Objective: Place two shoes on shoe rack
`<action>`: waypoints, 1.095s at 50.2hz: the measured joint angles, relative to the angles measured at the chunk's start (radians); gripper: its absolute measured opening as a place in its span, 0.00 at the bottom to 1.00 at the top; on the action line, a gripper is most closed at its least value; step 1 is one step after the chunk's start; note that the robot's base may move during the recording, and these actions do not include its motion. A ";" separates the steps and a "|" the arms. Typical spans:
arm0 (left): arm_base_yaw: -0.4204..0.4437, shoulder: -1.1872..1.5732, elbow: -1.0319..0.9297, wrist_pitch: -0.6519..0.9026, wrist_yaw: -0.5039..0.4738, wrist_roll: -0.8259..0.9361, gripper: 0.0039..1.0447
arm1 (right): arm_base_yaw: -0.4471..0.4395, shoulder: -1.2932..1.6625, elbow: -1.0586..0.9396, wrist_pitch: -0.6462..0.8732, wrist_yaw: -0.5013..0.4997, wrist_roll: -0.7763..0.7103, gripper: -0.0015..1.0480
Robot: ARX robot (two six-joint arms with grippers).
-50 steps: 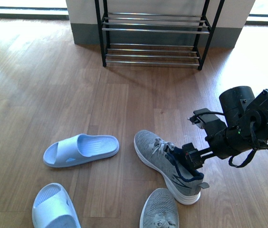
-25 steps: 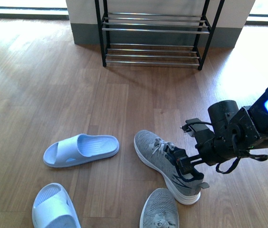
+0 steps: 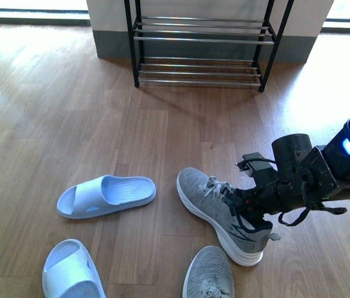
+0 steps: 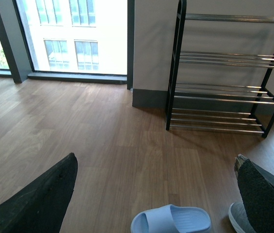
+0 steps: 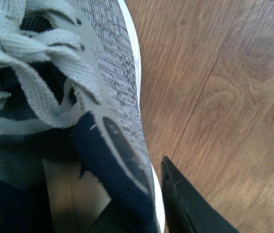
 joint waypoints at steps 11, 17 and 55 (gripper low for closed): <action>0.000 0.000 0.000 0.000 0.000 0.000 0.91 | -0.028 -0.064 -0.098 0.024 0.033 0.005 0.02; 0.000 0.000 0.000 0.000 0.000 0.000 0.91 | -0.054 -0.168 -0.211 0.063 0.034 -0.002 0.02; 0.000 0.000 0.000 0.000 0.000 0.000 0.91 | -0.225 -1.441 -0.906 0.116 -0.089 -0.109 0.02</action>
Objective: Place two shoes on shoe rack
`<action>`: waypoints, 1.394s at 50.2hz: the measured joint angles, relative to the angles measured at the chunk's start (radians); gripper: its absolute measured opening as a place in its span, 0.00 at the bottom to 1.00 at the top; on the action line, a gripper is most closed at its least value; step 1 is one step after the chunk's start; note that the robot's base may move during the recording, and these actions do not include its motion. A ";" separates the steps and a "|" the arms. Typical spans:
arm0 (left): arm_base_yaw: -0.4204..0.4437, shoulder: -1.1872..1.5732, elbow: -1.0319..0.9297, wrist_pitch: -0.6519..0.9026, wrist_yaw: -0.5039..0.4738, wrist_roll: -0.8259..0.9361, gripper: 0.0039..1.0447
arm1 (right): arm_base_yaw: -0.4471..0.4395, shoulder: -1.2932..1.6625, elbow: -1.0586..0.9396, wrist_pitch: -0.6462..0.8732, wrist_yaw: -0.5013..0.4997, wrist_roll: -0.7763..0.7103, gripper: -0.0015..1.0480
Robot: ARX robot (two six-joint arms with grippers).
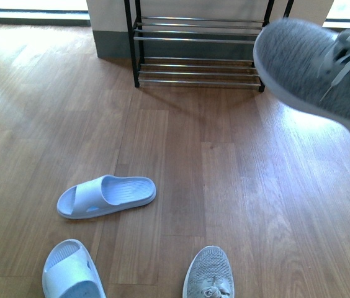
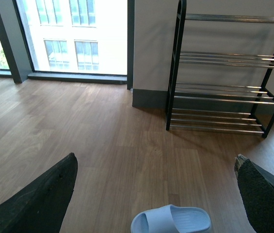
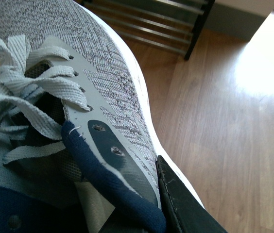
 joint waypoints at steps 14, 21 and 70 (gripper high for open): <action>0.000 0.000 0.000 0.000 0.000 0.000 0.91 | -0.135 -0.444 -0.161 -0.101 -0.035 0.004 0.02; 0.000 0.000 0.000 0.000 0.000 0.000 0.91 | -0.268 -0.687 -0.200 -0.273 -0.177 0.046 0.02; 0.000 0.000 0.000 0.000 0.000 0.000 0.91 | -0.324 -0.936 -0.251 -0.420 -0.225 0.091 0.01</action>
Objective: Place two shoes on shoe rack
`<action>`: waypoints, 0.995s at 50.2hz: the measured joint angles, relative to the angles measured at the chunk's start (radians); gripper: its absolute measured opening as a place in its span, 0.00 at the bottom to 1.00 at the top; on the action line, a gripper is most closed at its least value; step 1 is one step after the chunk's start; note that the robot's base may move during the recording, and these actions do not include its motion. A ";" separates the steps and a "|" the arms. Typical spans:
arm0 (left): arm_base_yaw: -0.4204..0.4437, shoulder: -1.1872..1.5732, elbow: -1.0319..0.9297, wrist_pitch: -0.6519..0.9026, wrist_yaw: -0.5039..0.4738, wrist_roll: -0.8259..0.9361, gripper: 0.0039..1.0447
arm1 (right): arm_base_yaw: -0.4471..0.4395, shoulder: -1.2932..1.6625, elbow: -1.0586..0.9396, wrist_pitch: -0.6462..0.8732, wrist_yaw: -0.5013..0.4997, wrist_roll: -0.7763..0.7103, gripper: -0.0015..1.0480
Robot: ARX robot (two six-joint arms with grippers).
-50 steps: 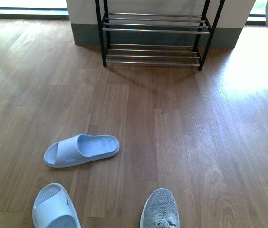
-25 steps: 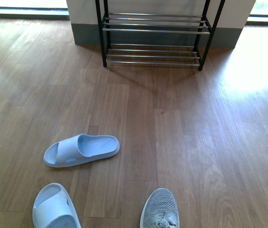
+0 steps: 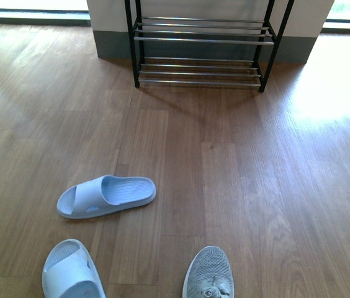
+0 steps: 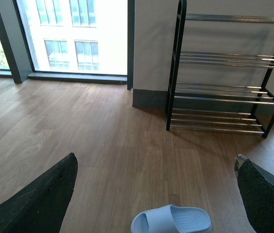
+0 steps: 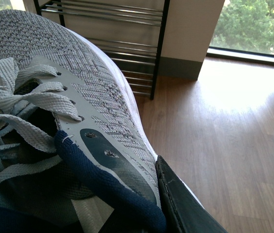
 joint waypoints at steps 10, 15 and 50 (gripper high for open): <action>0.000 0.000 0.000 0.000 -0.003 0.000 0.91 | 0.000 -0.001 0.000 0.000 -0.013 0.000 0.01; 0.000 0.000 0.000 0.000 -0.002 0.000 0.91 | 0.000 -0.001 0.000 0.000 -0.008 0.000 0.01; 0.000 0.000 0.000 0.000 -0.001 0.000 0.91 | -0.004 -0.001 -0.001 0.000 0.000 0.000 0.01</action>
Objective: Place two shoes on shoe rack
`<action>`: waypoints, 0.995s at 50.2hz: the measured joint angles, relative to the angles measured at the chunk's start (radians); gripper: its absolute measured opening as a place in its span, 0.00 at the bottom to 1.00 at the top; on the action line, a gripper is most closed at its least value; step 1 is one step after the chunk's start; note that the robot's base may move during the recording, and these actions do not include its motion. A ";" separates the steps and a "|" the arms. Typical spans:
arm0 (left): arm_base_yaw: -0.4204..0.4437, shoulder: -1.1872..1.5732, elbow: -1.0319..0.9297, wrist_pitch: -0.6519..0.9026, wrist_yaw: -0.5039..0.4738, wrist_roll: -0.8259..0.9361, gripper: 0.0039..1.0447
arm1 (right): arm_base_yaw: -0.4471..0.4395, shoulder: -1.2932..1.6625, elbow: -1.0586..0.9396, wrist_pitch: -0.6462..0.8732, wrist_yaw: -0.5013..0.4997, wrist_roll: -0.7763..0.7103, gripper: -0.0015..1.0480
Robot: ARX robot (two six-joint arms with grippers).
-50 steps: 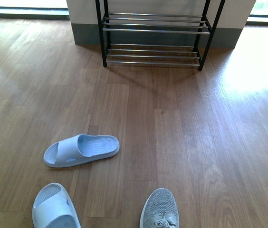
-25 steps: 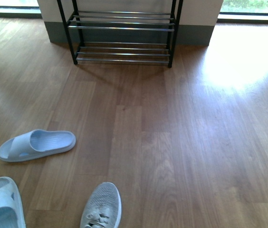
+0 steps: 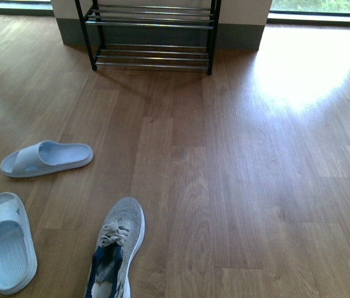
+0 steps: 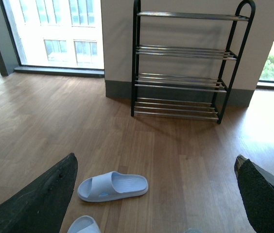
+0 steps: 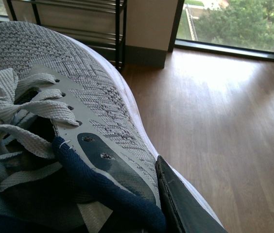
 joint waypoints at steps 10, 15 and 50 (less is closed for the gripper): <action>0.000 0.000 0.000 0.000 0.001 0.000 0.91 | 0.000 0.000 0.000 0.000 -0.006 0.001 0.01; 0.000 0.000 0.000 0.000 0.001 0.000 0.91 | 0.000 0.000 0.000 0.000 0.003 0.000 0.01; -0.146 1.223 0.266 -0.025 -0.002 -0.455 0.91 | 0.000 0.000 0.000 0.000 -0.001 0.000 0.01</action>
